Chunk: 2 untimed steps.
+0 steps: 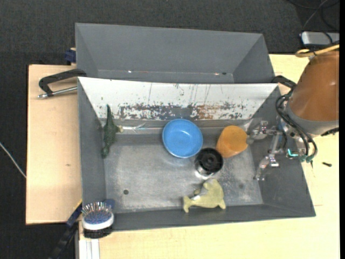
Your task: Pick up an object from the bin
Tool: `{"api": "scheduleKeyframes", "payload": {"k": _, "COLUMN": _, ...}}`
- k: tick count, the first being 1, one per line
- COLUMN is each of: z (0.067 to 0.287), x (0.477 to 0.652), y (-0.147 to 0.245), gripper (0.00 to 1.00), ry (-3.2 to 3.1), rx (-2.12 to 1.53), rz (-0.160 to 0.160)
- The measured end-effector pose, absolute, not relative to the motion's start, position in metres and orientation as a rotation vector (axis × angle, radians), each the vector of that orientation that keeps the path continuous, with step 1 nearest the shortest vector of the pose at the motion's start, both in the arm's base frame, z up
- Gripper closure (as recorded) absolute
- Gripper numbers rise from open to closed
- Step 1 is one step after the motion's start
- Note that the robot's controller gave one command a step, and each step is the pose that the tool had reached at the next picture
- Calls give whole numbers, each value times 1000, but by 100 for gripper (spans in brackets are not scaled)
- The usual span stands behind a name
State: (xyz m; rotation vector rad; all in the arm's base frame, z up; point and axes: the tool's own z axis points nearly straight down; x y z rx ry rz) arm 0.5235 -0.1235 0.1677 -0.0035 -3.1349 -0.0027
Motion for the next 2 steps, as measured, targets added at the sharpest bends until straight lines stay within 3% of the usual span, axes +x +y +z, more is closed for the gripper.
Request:
{"api": "scheduleKeyframes", "payload": {"k": 1, "z": 83, "x": 586, "y": -10, "gripper": 0, "ry": -3143, "rx": 292, "rz": -2}}
{"api": "scheduleKeyframes", "payload": {"k": 2, "z": 102, "x": 579, "y": 94, "gripper": 0, "ry": -3111, "rx": 488, "rz": -6}}
